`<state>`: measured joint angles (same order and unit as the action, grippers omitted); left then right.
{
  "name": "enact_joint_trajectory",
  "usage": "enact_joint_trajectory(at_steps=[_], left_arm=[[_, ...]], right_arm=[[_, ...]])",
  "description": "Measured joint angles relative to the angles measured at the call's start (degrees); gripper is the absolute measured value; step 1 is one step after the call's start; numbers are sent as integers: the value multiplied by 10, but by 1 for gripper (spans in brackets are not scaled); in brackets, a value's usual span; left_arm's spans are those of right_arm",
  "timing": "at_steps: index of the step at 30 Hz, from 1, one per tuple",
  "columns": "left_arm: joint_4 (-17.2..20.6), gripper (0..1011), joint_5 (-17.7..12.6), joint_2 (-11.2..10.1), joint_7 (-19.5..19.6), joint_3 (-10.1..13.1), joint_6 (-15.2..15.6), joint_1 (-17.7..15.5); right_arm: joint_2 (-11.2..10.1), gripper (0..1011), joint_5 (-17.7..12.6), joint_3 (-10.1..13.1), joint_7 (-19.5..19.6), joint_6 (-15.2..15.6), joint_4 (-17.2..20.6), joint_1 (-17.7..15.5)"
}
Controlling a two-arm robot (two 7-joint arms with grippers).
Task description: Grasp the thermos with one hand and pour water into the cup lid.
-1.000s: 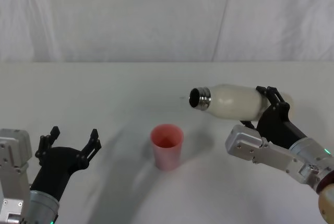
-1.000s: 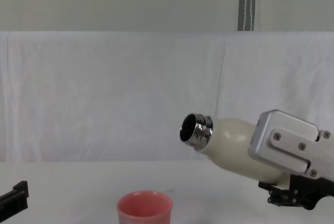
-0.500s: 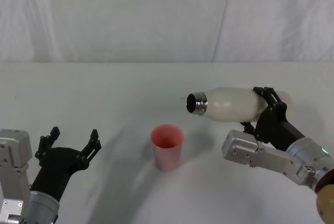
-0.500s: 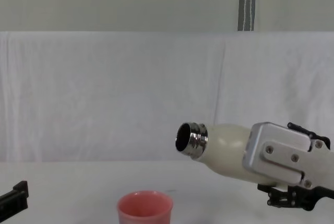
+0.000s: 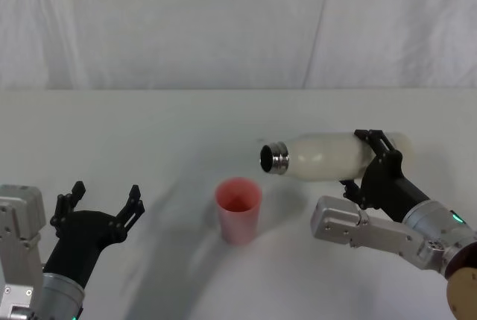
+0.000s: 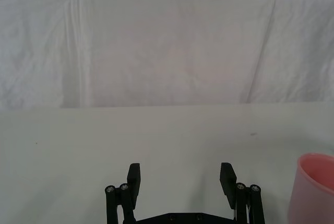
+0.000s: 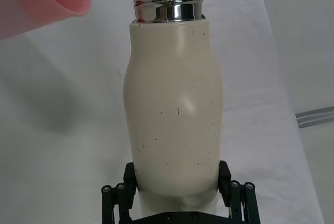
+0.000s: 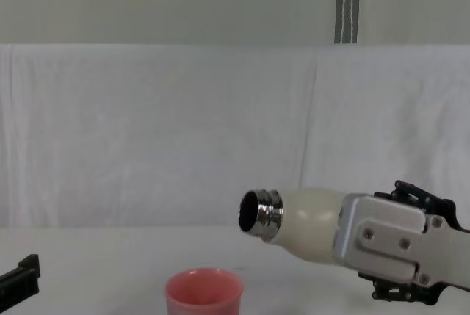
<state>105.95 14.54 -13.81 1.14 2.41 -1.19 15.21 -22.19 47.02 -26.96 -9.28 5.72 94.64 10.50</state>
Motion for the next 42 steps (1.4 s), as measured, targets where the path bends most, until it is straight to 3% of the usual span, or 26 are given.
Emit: enact_joint_trajectory(at_steps=[42], left_arm=[[0,1001,0,0,0,0,0,0]], right_arm=[[-5,951,54,-34,21,-6,-22,30]])
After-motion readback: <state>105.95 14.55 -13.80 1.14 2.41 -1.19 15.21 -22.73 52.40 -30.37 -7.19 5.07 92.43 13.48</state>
